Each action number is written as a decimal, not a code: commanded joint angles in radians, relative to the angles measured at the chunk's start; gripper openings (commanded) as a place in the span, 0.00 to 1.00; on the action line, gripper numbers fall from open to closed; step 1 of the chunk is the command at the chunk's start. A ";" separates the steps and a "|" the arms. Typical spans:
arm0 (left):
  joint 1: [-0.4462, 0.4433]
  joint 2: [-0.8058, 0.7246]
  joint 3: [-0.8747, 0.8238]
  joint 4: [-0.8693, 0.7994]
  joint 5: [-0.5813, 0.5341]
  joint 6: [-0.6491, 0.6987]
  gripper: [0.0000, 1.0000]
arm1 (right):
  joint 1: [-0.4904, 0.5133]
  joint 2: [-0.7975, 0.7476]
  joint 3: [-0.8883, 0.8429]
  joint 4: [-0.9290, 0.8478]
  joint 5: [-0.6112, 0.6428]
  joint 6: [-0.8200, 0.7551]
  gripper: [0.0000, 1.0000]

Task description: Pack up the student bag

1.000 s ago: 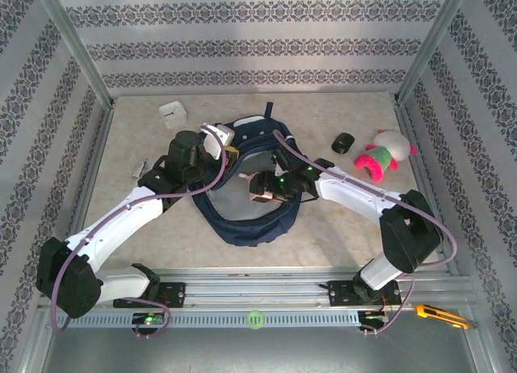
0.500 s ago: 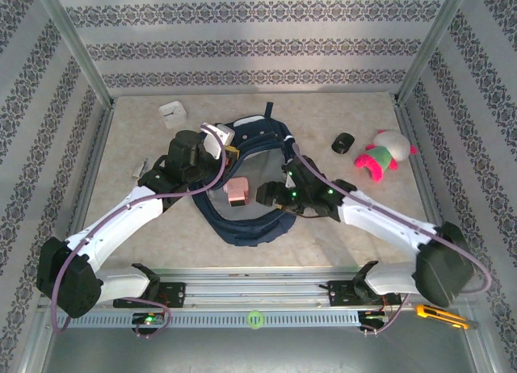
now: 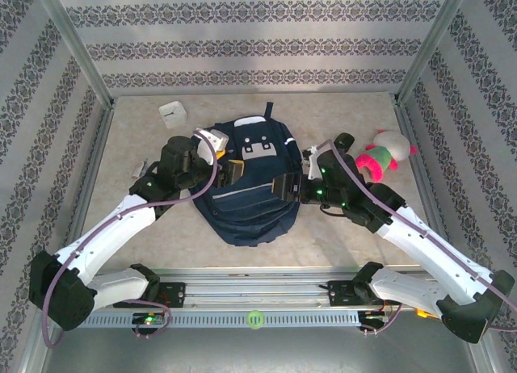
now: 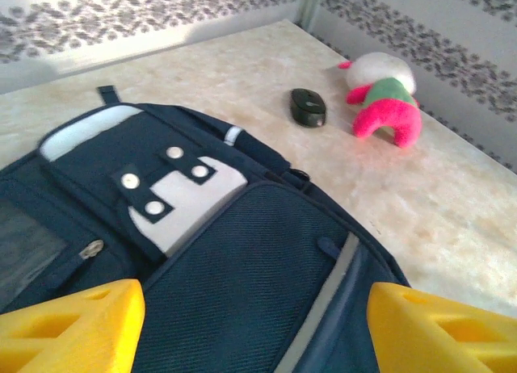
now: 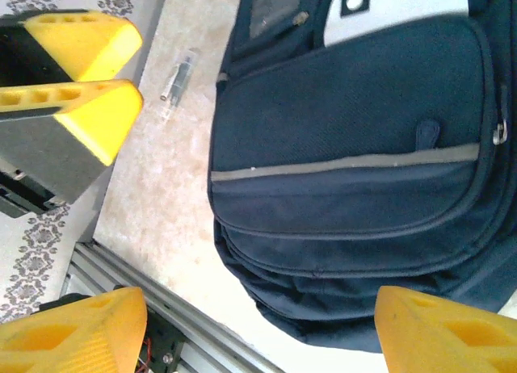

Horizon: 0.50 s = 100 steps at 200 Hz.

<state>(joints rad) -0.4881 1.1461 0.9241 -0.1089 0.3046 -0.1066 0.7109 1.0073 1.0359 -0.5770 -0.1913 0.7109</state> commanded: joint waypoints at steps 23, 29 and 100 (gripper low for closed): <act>0.089 0.000 -0.003 -0.158 -0.131 -0.170 0.73 | 0.095 0.177 0.057 0.029 0.055 -0.343 0.71; 0.113 0.006 0.003 -0.187 -0.144 -0.214 0.73 | 0.121 0.207 0.065 0.032 0.064 -0.430 0.71; 0.263 -0.006 -0.113 -0.216 -0.113 -0.416 0.72 | 0.384 0.490 0.063 0.025 0.127 -1.357 0.63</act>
<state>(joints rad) -0.2512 1.1702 0.8772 -0.3111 0.1822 -0.4294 1.0615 1.4620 1.1301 -0.5663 -0.0681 -0.2741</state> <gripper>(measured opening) 0.732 0.650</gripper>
